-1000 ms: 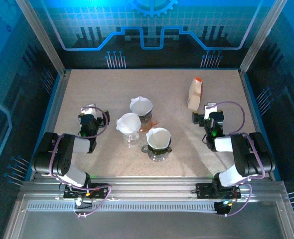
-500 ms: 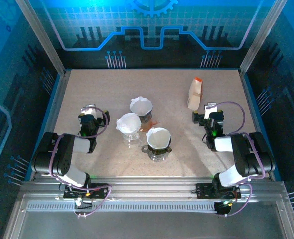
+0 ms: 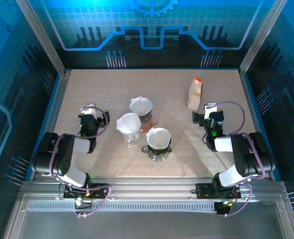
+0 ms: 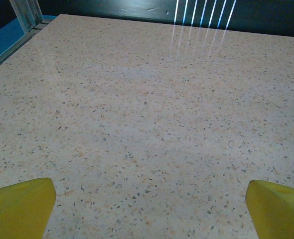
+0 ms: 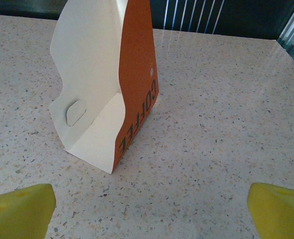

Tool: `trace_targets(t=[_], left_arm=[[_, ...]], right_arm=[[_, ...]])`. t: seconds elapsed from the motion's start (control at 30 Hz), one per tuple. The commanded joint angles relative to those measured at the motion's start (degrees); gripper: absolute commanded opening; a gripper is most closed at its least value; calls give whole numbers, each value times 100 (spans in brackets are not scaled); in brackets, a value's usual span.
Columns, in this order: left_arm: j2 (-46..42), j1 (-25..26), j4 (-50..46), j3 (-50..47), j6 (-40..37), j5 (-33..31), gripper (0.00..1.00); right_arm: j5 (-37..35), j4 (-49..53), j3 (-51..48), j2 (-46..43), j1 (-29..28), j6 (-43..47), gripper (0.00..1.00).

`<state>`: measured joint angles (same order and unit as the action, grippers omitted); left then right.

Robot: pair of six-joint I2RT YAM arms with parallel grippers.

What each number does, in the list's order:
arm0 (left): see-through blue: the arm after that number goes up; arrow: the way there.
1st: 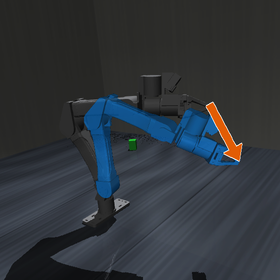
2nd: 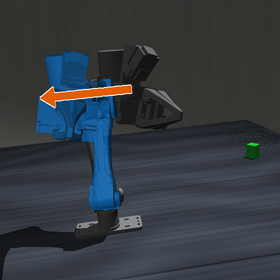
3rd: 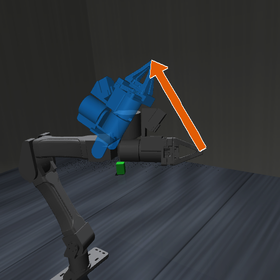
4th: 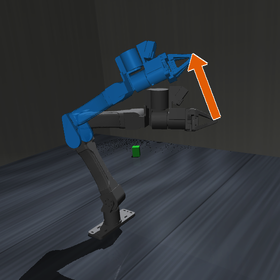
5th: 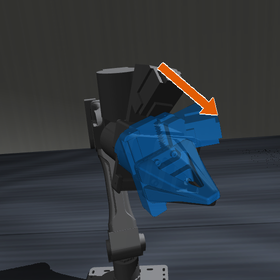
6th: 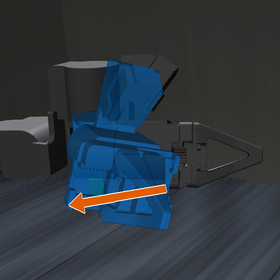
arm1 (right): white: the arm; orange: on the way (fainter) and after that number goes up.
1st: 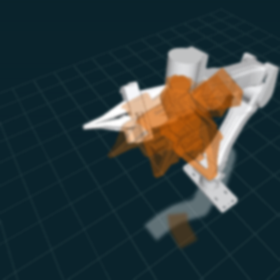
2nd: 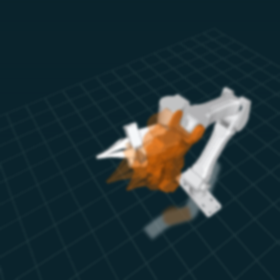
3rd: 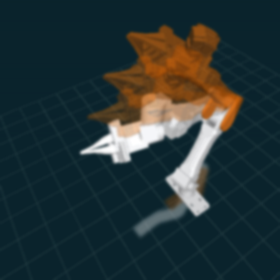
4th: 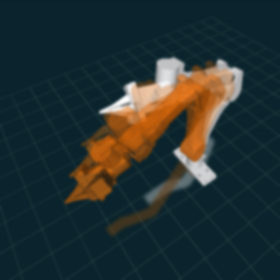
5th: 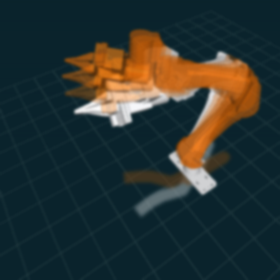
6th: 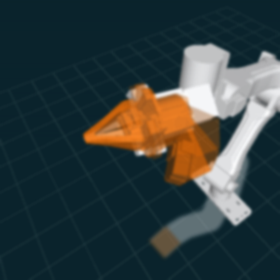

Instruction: Place the coffee filter in the dripper

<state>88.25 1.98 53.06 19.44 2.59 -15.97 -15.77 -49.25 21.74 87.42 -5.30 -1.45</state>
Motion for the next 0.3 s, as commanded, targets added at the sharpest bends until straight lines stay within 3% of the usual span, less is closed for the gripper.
trace_targets(t=[0.0, 0.27], left_arm=[[64, -13, 161, 148, -101, 119, 99], [58, -13, 161, 148, -99, 120, 99]], right_arm=[[3, -322, -3, 39, 9, -38, 100], [3, -308, -3, 39, 9, -39, 100]])
